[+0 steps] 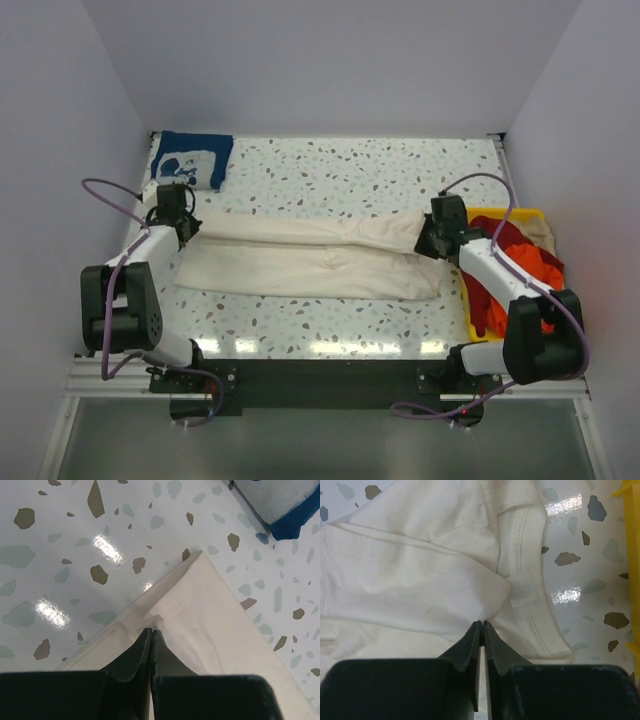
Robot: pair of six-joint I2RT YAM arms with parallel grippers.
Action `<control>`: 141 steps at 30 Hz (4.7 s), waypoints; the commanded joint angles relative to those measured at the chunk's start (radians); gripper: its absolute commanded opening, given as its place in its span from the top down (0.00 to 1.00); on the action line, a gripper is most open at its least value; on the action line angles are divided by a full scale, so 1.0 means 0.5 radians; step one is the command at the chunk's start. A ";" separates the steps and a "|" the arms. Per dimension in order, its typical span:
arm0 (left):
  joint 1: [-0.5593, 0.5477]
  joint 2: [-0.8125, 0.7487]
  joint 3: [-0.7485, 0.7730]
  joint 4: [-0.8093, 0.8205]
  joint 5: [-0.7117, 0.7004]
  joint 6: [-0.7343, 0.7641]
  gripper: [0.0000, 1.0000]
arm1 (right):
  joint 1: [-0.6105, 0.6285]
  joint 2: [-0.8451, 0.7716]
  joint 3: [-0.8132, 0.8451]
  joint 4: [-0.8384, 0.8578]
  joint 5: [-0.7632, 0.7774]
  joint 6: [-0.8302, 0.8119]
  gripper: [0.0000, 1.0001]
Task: Fold and stack the t-shirts
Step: Fold the tshirt
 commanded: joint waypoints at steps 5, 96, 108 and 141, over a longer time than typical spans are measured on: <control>0.031 -0.241 -0.168 0.215 0.028 -0.066 0.64 | -0.006 -0.191 -0.099 0.063 -0.130 0.001 0.71; -0.984 0.415 -0.113 1.056 1.019 0.112 0.68 | 0.749 -0.105 -0.308 0.425 -0.213 -0.110 0.92; -1.220 0.461 0.073 1.154 1.221 0.311 0.61 | 0.761 -0.393 -0.069 0.002 0.320 -0.055 0.49; -2.064 0.998 1.043 0.354 0.329 0.937 0.35 | 0.439 0.043 -0.075 -0.053 0.505 0.028 0.51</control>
